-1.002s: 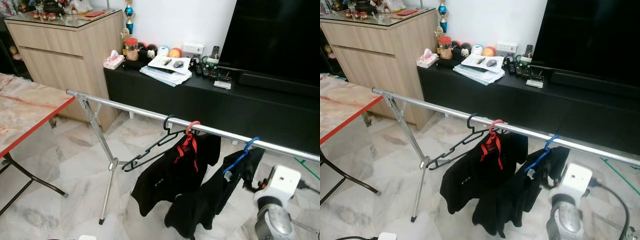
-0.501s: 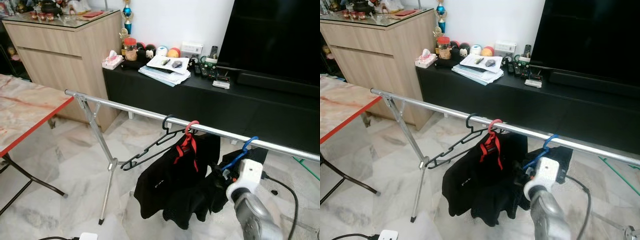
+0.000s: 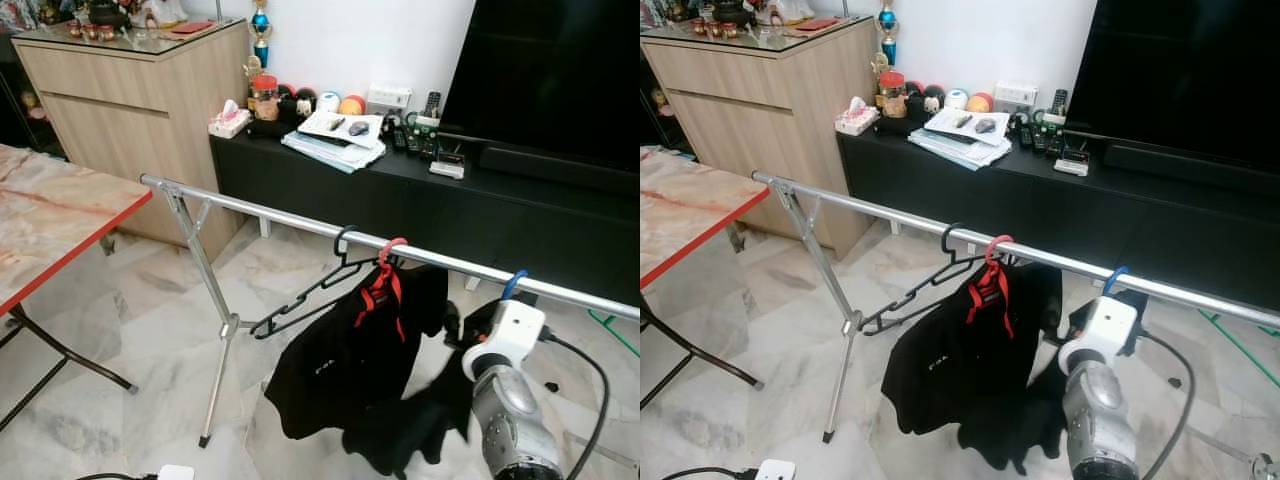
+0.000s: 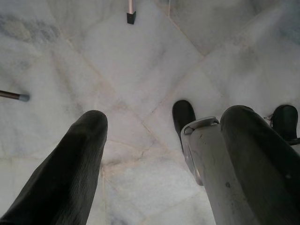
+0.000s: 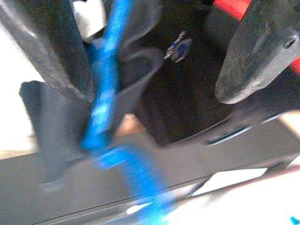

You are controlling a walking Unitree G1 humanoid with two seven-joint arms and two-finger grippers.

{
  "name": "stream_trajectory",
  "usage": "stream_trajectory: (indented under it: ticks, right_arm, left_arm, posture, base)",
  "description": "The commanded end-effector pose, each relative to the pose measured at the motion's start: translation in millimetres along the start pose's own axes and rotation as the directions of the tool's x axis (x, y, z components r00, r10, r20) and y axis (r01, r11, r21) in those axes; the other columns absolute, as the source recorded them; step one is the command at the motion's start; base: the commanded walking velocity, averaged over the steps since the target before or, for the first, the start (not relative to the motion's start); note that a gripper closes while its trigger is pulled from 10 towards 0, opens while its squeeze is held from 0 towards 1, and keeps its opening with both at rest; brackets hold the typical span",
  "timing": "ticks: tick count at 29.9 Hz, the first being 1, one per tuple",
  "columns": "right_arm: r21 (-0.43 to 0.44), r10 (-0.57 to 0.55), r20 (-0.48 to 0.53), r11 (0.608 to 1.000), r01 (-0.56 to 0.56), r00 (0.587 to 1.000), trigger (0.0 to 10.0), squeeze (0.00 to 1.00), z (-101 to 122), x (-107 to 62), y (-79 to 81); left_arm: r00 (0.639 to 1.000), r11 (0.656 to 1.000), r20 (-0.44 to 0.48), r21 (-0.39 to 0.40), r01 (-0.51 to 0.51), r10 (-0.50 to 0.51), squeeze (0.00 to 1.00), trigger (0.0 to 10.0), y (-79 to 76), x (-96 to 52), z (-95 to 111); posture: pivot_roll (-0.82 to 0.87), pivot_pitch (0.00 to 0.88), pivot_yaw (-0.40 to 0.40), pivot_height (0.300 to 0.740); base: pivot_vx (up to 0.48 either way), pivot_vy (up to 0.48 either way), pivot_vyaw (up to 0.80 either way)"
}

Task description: Hang hanger

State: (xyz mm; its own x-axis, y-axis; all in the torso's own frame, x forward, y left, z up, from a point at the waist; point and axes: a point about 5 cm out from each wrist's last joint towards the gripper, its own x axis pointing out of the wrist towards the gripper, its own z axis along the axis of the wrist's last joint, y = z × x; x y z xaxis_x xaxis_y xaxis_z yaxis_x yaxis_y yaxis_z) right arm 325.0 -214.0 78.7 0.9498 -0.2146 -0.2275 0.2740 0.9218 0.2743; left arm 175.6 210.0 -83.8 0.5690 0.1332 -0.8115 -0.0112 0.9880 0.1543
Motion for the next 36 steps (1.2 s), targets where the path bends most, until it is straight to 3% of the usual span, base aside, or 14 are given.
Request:
stream_trajectory:
  ticks: [1, 18, 24, 31, 34, 36]
  right_arm:
    - [0.009, -0.029, -0.004, 1.000, 0.029, 1.000, 10.0, 0.00, -2, 0.7, -3.8]
    - [-0.002, -0.112, -0.070, 0.994, 0.112, 0.991, 10.0, 0.00, -21, 0.3, -11.3]
    - [0.060, -0.176, -0.079, 0.982, 0.181, 0.981, 10.0, 0.00, -22, 2.3, -17.1]
    - [0.089, -0.147, -0.140, 0.983, 0.160, 0.979, 10.0, 0.00, -31, 3.3, -12.3]
    - [0.100, -0.163, -0.130, 0.979, 0.176, 0.978, 10.0, 0.00, -31, 3.1, -13.1]
    - [0.170, -0.165, -0.023, 0.971, 0.167, 0.986, 10.0, 0.00, -17, 4.7, -13.0]
  left_arm:
    - [1.000, 1.000, -0.016, 0.007, -0.006, 0.006, 0.00, 10.0, 1.3, -0.5, -3]
    - [1.000, 1.000, -0.023, 0.009, -0.006, 0.006, 0.00, 10.0, 0.9, -1.2, -7]
    - [1.000, 1.000, -0.021, 0.009, -0.006, 0.006, 0.00, 10.0, 0.9, -0.9, -6]
    - [1.000, 1.000, -0.019, 0.007, -0.005, 0.005, 0.00, 10.0, 0.4, -0.7, -5]
    - [1.000, 1.000, -0.019, 0.007, -0.005, 0.005, 0.00, 10.0, 0.2, -0.8, -5]
    - [1.000, 1.000, -0.018, 0.007, -0.005, 0.005, 0.00, 10.0, 0.2, -0.9, -5]
  posture:
    - [-0.01, 0.037, -0.019, 0.740]
    - [-0.01, 0.036, -0.019, 0.740]
    - [0.00, 0.037, -0.019, 0.740]
    - [0.00, 0.038, -0.020, 0.740]
    - [0.00, 0.039, -0.019, 0.740]
    - [0.00, 0.039, -0.017, 0.740]
  base:
    - [0.000, 0.000, 0.00]
    - [0.000, 0.000, 0.00]
    - [0.000, 0.000, 0.00]
    - [0.000, 0.000, 0.00]
    - [0.000, 0.000, 0.00]
    - [0.000, 0.000, 0.00]
